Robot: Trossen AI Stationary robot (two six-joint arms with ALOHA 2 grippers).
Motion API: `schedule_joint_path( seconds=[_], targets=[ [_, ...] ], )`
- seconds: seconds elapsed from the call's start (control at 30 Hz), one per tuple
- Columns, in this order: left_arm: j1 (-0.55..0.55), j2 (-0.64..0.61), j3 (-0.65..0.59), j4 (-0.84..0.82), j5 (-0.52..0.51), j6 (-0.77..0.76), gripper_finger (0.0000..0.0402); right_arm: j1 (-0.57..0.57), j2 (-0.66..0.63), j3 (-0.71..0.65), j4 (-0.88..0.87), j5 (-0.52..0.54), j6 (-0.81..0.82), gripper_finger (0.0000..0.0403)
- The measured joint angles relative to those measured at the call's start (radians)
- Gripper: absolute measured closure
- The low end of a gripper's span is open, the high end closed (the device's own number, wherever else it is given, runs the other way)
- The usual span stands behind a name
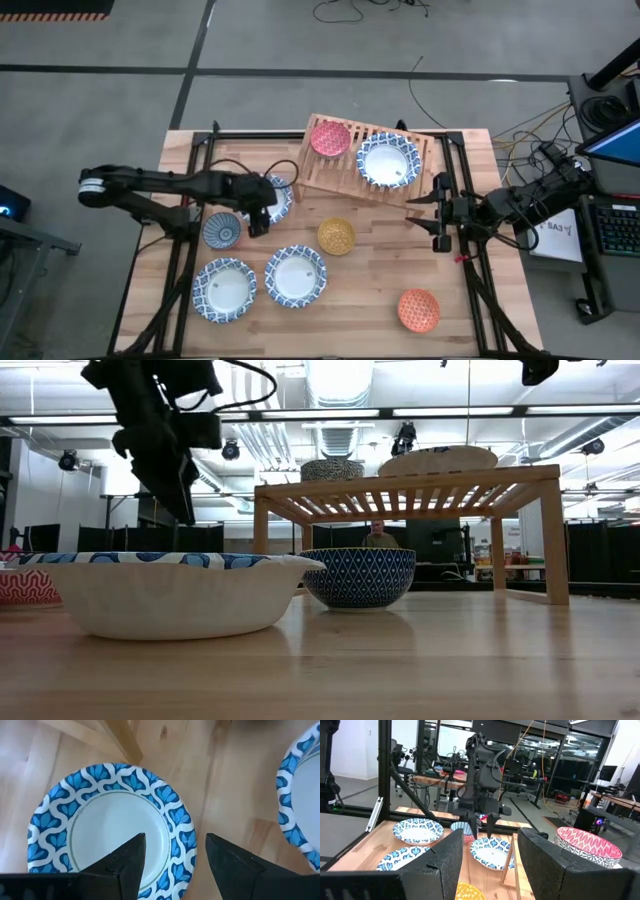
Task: Place and stack bowls onto a shelf
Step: Stack the white pattern bowl on top of the other white pattern bowl on the shelf
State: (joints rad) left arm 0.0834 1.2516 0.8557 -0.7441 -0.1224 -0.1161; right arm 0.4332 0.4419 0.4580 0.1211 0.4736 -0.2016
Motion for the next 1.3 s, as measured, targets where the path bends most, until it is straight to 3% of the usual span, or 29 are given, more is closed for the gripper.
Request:
schedule_joint_path(
  seconds=[0.2, 0.63, 0.9, 1.07, 1.3],
  targets=[
    [-0.003, 0.069, 0.010, 0.034, 0.085, -0.038, 0.0212, 0.000, 0.000, 0.000, -0.001, 0.000, 0.000, 0.0225],
    [-0.004, 0.261, 0.008, 0.048, 0.087, -0.115, 0.0212, 0.000, 0.000, 0.000, -0.005, 0.000, -0.007, 0.0225],
    [-0.005, 0.317, 0.008, 0.050, 0.080, -0.140, 0.0217, 0.000, 0.000, 0.000, -0.006, 0.000, -0.008, 0.0225],
    [-0.006, 0.318, 0.008, 0.050, 0.079, -0.140, 0.0251, 0.000, 0.000, 0.000, -0.006, 0.000, -0.008, 0.0225],
    [-0.006, 0.313, 0.008, 0.043, 0.070, -0.138, 0.0346, 0.000, 0.000, 0.000, -0.006, 0.000, -0.011, 0.0225]
  ],
)
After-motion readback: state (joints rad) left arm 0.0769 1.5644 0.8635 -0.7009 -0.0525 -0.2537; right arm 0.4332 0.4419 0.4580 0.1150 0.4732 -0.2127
